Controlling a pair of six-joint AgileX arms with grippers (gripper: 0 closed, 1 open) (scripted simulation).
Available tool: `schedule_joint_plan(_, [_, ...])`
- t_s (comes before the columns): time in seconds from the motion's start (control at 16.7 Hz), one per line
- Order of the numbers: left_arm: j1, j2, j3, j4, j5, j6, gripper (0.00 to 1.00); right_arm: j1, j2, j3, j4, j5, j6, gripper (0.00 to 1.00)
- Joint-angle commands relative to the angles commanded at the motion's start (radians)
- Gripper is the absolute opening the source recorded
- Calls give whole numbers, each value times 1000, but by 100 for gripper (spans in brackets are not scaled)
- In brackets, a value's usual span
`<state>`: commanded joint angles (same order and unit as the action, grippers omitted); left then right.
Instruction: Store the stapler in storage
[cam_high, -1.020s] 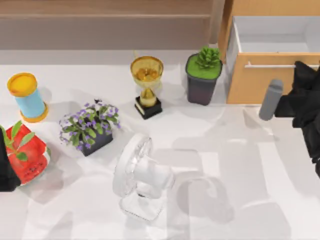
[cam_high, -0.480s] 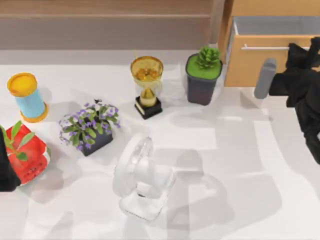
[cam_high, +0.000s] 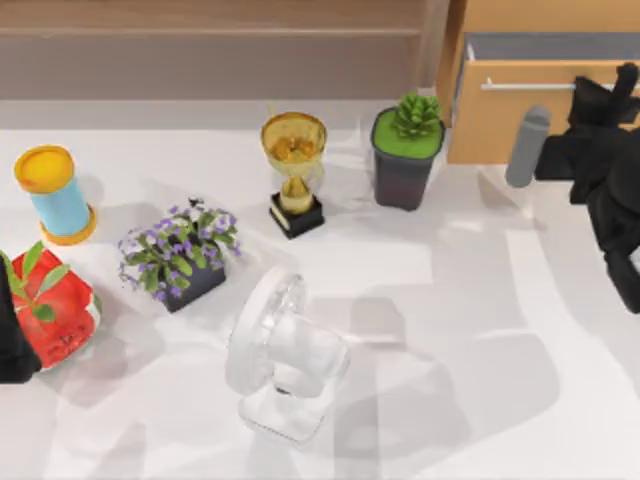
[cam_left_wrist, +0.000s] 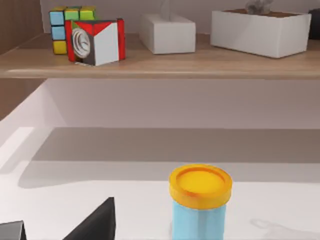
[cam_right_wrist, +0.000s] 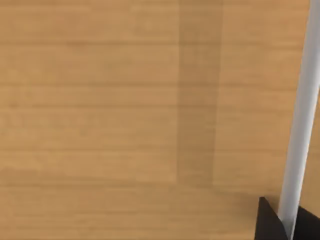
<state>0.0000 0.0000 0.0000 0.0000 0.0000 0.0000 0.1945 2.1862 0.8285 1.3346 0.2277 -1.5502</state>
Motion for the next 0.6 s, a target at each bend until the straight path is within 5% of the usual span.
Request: schedule_joint_plan(0.6, [0,0,0,0,0,0,100,-31,115,275,-149,-30,-1,0])
